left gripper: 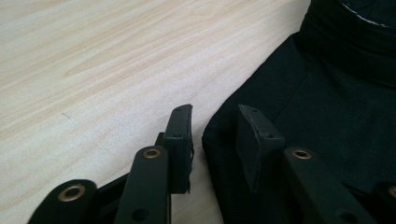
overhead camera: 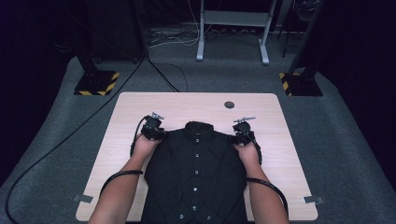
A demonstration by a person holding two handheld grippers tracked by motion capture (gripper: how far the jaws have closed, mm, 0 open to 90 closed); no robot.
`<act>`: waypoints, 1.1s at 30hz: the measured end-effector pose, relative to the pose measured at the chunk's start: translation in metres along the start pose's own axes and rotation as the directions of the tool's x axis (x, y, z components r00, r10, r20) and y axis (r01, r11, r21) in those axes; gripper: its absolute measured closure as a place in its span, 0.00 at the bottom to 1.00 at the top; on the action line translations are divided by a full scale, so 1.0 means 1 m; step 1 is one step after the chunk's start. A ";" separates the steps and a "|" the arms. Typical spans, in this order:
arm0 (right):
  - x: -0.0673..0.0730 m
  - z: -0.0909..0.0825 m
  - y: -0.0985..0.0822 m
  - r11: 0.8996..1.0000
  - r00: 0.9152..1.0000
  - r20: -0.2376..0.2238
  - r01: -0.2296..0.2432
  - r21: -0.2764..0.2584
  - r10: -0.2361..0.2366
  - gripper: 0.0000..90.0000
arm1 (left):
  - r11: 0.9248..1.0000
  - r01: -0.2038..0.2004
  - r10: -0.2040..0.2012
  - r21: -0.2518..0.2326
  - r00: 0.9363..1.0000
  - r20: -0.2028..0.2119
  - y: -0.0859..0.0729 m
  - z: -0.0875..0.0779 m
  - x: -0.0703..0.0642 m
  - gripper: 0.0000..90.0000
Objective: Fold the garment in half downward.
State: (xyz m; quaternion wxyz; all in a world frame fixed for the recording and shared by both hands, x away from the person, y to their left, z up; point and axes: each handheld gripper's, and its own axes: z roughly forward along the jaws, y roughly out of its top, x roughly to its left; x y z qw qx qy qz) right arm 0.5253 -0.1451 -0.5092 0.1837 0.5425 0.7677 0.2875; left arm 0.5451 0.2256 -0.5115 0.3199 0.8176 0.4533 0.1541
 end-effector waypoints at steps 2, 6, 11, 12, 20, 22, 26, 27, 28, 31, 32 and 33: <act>0.000 0.000 0.001 1.000 1.000 -0.003 -0.001 0.009 0.001 0.66 | 1.000 -0.007 0.007 0.000 1.000 0.006 0.000 0.000 -0.001 0.76; 0.000 0.000 0.004 1.000 1.000 -0.004 0.001 0.026 -0.001 0.66 | 1.000 -0.008 0.008 -0.001 1.000 0.015 0.000 0.000 0.000 0.80; -0.001 0.001 0.005 0.999 1.000 -0.010 0.006 0.033 -0.006 0.68 | 1.000 -0.010 0.010 0.006 0.999 0.034 0.000 0.000 -0.001 0.87; 0.000 0.001 0.005 0.999 1.000 -0.012 0.007 0.033 -0.007 0.70 | 1.000 -0.009 0.008 0.006 0.999 0.039 0.000 0.000 -0.001 0.89; 0.006 0.001 0.006 0.999 0.999 -0.042 0.012 0.031 -0.011 0.91 | 1.000 -0.009 0.009 0.004 0.999 0.045 0.000 0.000 -0.001 0.95; 0.007 0.001 0.007 0.999 0.999 -0.039 0.025 0.031 -0.024 0.94 | 1.000 -0.023 0.023 0.003 0.999 0.035 0.000 -0.001 -0.002 0.95; 0.010 -0.001 0.005 0.999 0.998 -0.041 0.037 0.016 -0.036 0.97 | 0.999 -0.037 0.037 -0.009 0.999 0.029 0.001 -0.006 -0.002 0.96; 0.010 -0.001 0.005 0.999 0.998 -0.046 0.040 0.010 -0.039 0.98 | 0.999 -0.040 0.040 -0.011 0.999 0.029 0.002 -0.008 -0.002 0.96; 0.010 -0.002 0.005 0.999 0.998 -0.053 0.042 0.005 -0.041 0.98 | 0.999 -0.044 0.044 -0.016 0.999 0.028 0.003 -0.009 -0.002 0.96; 0.009 -0.008 0.006 0.999 0.997 -0.072 0.032 -0.016 -0.033 0.98 | 0.998 -0.060 0.061 -0.030 0.998 0.028 0.005 -0.017 -0.003 0.96; 0.009 -0.011 0.007 0.999 0.996 -0.079 0.029 -0.024 -0.031 0.98 | 0.997 -0.066 0.067 -0.036 0.997 0.028 0.006 -0.019 -0.004 0.96; 0.009 -0.014 0.008 0.999 0.996 -0.088 0.024 -0.031 -0.027 0.98 | 0.997 -0.069 0.071 -0.043 0.997 0.027 0.006 -0.022 -0.004 0.96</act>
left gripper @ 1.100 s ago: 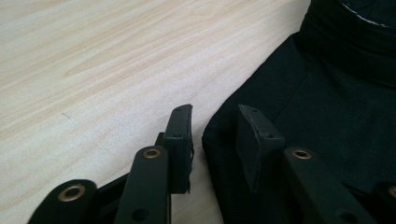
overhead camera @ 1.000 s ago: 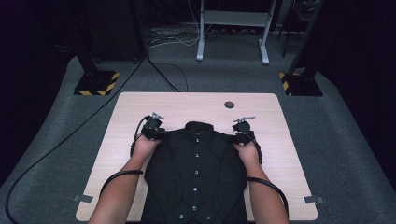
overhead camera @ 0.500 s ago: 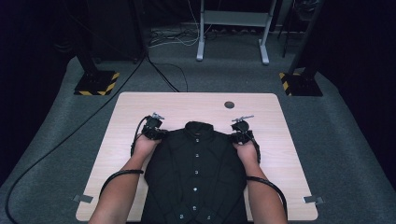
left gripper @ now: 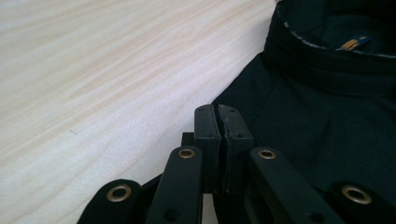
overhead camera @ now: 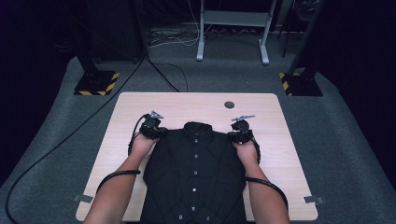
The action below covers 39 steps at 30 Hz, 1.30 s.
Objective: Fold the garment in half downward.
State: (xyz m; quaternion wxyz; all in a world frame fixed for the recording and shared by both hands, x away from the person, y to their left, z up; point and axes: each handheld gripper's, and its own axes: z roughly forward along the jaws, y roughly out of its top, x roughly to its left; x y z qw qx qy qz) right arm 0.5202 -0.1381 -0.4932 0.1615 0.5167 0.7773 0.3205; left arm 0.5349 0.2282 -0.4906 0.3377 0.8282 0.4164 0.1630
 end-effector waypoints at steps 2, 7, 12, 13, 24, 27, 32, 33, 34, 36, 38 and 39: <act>0.000 -0.005 0.002 1.000 1.000 -0.011 0.006 -0.015 -0.006 0.98 | 1.000 -0.008 0.008 -0.010 1.000 0.000 0.001 -0.005 -0.001 0.96; 0.004 -0.017 0.008 0.999 0.999 -0.027 0.026 -0.038 -0.027 0.98 | 0.999 -0.020 0.020 -0.029 1.000 -0.005 0.005 -0.017 0.000 0.96; 0.008 -0.027 0.015 0.997 0.998 -0.032 0.044 -0.062 -0.046 0.99 | 0.998 -0.025 0.024 -0.051 1.000 -0.017 0.011 -0.029 0.002 0.96; 0.008 -0.029 0.017 0.997 0.998 -0.032 0.046 -0.068 -0.048 0.99 | 0.998 -0.025 0.024 -0.051 1.000 -0.017 0.011 -0.029 0.002 0.96; 0.007 -0.055 0.035 0.989 0.998 -0.033 0.049 -0.138 -0.054 0.99 | 0.991 -0.047 0.041 -0.123 0.998 -0.049 0.034 -0.057 0.006 0.96; 0.008 -0.065 0.045 0.984 0.998 -0.027 0.059 -0.165 -0.064 0.99 | 0.988 -0.055 0.047 -0.145 0.997 -0.060 0.043 -0.066 0.006 0.96; 0.011 -0.081 0.059 0.975 0.997 -0.016 0.074 -0.212 -0.079 0.99 | 0.983 -0.072 0.060 -0.169 0.995 -0.075 0.054 -0.077 0.006 0.96; 0.012 -0.083 0.061 0.973 0.997 -0.015 0.074 -0.219 -0.079 0.99 | 0.982 -0.076 0.063 -0.172 0.995 -0.078 0.056 -0.079 0.006 0.96; 0.012 -0.083 0.061 0.973 0.997 -0.015 0.074 -0.219 -0.079 0.99 | 0.980 -0.076 0.062 -0.184 0.995 -0.081 0.059 -0.082 0.006 0.96; 0.013 -0.090 0.066 0.967 0.996 -0.004 0.082 -0.241 -0.085 0.99 | 0.976 -0.082 0.065 -0.200 0.994 -0.088 0.064 -0.087 0.006 0.96; 0.014 -0.094 0.070 0.964 0.996 0.001 0.083 -0.254 -0.085 0.99 | 0.974 -0.086 0.068 -0.207 0.993 -0.092 0.068 -0.091 0.006 0.96; 0.014 -0.098 0.073 0.959 0.996 0.008 0.089 -0.269 -0.090 0.99 | 0.972 -0.092 0.073 -0.216 0.993 -0.096 0.072 -0.096 0.006 0.96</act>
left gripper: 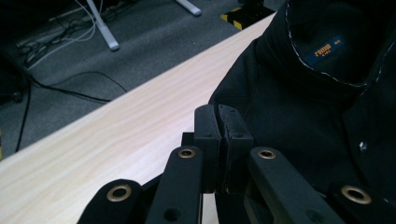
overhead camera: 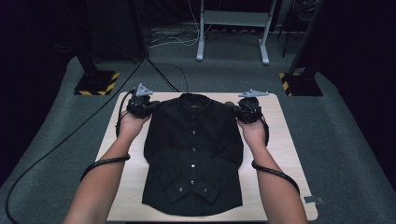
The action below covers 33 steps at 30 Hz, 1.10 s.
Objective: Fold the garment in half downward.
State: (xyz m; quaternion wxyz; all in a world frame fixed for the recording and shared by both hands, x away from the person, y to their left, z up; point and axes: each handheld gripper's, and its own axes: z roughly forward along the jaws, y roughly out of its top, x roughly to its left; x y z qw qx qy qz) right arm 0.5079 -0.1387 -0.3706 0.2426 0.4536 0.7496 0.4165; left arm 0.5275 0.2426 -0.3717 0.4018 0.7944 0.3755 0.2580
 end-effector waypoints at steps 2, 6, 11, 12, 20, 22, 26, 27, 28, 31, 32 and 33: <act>0.000 -0.001 0.002 1.000 1.000 0.003 0.003 -0.006 -0.003 0.99 | 1.000 -0.002 0.002 -0.006 1.000 -0.002 0.002 -0.001 0.000 0.96; 0.002 -0.007 0.008 0.999 1.000 0.007 0.006 -0.042 -0.006 0.99 | 0.999 -0.017 0.017 -0.040 1.000 -0.007 0.012 -0.010 -0.001 0.96; 0.002 -0.016 0.010 0.997 1.000 -0.006 0.013 -0.073 -0.014 0.99 | 0.998 -0.029 0.030 -0.064 1.000 0.004 0.013 -0.019 -0.003 0.96; 0.002 -0.017 0.010 0.997 1.000 -0.009 0.017 -0.077 -0.018 0.99 | 0.997 -0.035 0.035 -0.066 0.999 0.005 0.012 -0.021 -0.004 0.96; 0.009 -0.038 0.000 0.993 0.997 -0.065 0.042 -0.113 -0.050 0.99 | 0.994 -0.058 0.062 -0.094 0.997 0.044 0.003 -0.040 -0.009 0.96; 0.010 -0.045 -0.004 0.991 0.995 -0.081 0.047 -0.124 -0.057 0.99 | 0.993 -0.062 0.068 -0.101 0.996 0.055 0.001 -0.045 -0.011 0.96; 0.013 -0.057 -0.012 0.989 0.992 -0.103 0.060 -0.135 -0.074 0.99 | 0.991 -0.075 0.084 -0.109 0.993 0.079 -0.005 -0.055 -0.014 0.96; 0.013 -0.060 -0.015 0.989 0.991 -0.107 0.062 -0.134 -0.076 0.99 | 0.991 -0.078 0.088 -0.112 0.993 0.084 -0.007 -0.057 -0.015 0.96; 0.013 -0.061 -0.017 0.989 0.991 -0.111 0.062 -0.133 -0.077 0.99 | 0.990 -0.078 0.089 -0.114 0.992 0.090 -0.009 -0.059 -0.016 0.96; 0.015 -0.066 -0.023 0.989 0.989 -0.125 0.064 -0.132 -0.081 0.99 | 0.990 -0.081 0.093 -0.118 0.990 0.106 -0.015 -0.064 -0.018 0.96; 0.016 -0.067 -0.024 0.989 0.988 -0.131 0.064 -0.133 -0.082 0.99 | 0.990 -0.083 0.096 -0.118 0.989 0.111 -0.017 -0.065 -0.020 0.96; 0.017 -0.068 -0.026 0.989 0.987 -0.135 0.066 -0.131 -0.083 0.99 | 0.989 -0.085 0.099 -0.118 0.988 0.115 -0.018 -0.067 -0.021 0.96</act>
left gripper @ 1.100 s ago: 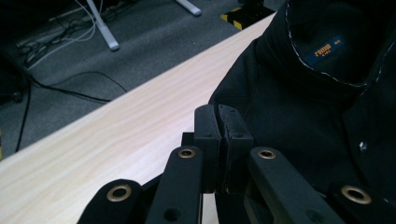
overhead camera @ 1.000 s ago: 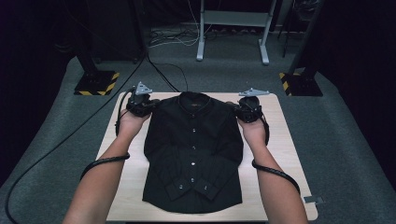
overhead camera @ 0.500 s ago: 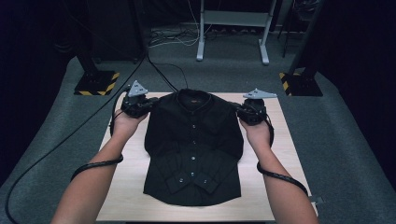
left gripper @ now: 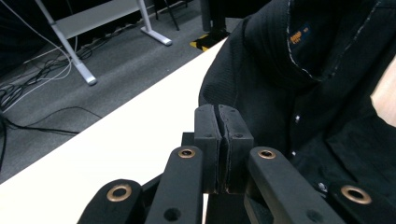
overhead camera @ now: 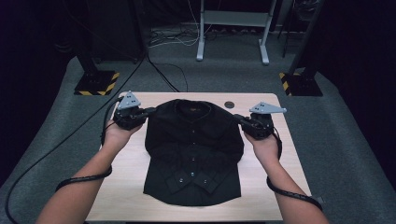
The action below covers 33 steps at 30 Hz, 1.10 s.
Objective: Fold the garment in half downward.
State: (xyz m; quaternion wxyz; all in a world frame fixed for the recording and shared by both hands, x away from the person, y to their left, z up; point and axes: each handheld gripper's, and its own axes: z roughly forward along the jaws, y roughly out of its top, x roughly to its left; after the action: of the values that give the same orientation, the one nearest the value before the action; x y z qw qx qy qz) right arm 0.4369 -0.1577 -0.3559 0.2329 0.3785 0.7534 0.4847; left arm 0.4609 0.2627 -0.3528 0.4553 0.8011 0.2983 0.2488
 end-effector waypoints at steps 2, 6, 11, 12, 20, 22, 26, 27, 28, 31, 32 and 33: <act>0.002 -0.002 -0.003 1.000 1.000 -0.008 0.004 0.001 -0.004 0.99 | 1.000 -0.009 0.009 0.003 1.000 0.007 -0.002 -0.002 -0.003 0.96; 0.006 -0.006 -0.007 1.000 1.000 -0.023 0.006 -0.003 -0.006 0.99 | 1.000 -0.013 0.013 -0.006 1.000 0.020 -0.005 -0.008 -0.006 0.96; 0.010 -0.012 -0.011 1.000 0.999 -0.038 0.009 -0.006 -0.009 0.99 | 1.000 -0.014 0.014 0.000 1.000 0.028 -0.013 -0.014 -0.008 0.96; 0.011 -0.013 -0.012 1.000 0.999 -0.041 0.010 -0.007 -0.010 0.99 | 1.000 -0.013 0.013 -0.001 1.000 0.027 -0.014 -0.015 -0.008 0.96; 0.016 -0.018 -0.019 1.000 0.998 -0.058 0.017 -0.003 -0.017 0.99 | 1.000 -0.013 0.013 -0.001 0.999 0.043 -0.024 -0.021 -0.013 0.96; 0.017 -0.019 -0.022 1.000 0.998 -0.059 0.016 -0.001 -0.016 0.99 | 1.000 -0.017 0.017 -0.002 0.999 0.047 -0.026 -0.023 -0.014 0.96; 0.016 -0.022 -0.026 1.000 0.998 -0.059 0.011 -0.001 -0.011 0.99 | 1.000 -0.023 0.024 -0.007 0.998 0.057 -0.027 -0.026 -0.018 0.96; 0.016 -0.023 -0.027 1.000 0.998 -0.060 0.009 -0.001 -0.009 0.99 | 1.000 -0.024 0.025 -0.008 0.998 0.060 -0.027 -0.026 -0.019 0.96; 0.016 -0.024 -0.028 1.000 0.998 -0.060 0.008 -0.001 -0.008 0.99 | 1.000 -0.027 0.028 -0.009 0.998 0.063 -0.027 -0.027 -0.020 0.96; 0.016 -0.026 -0.032 1.000 0.998 -0.061 0.006 0.001 -0.006 0.99 | 0.999 -0.034 0.034 -0.012 0.997 0.069 -0.028 -0.029 -0.023 0.96; 0.017 -0.027 -0.033 1.000 0.998 -0.063 0.005 0.001 -0.005 0.99 | 0.999 -0.035 0.035 -0.012 0.997 0.072 -0.028 -0.029 -0.024 0.96; 0.017 -0.028 -0.034 1.000 0.998 -0.063 0.006 0.001 -0.006 0.99 | 0.999 -0.037 0.038 -0.012 0.997 0.073 -0.029 -0.030 -0.025 0.96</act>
State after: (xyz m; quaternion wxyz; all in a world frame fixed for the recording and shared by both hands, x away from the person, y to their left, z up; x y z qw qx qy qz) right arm 0.3951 -0.1677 -0.3746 0.2102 0.3609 0.7618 0.4952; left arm 0.4165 0.2743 -0.3674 0.4652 0.8128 0.2650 0.2294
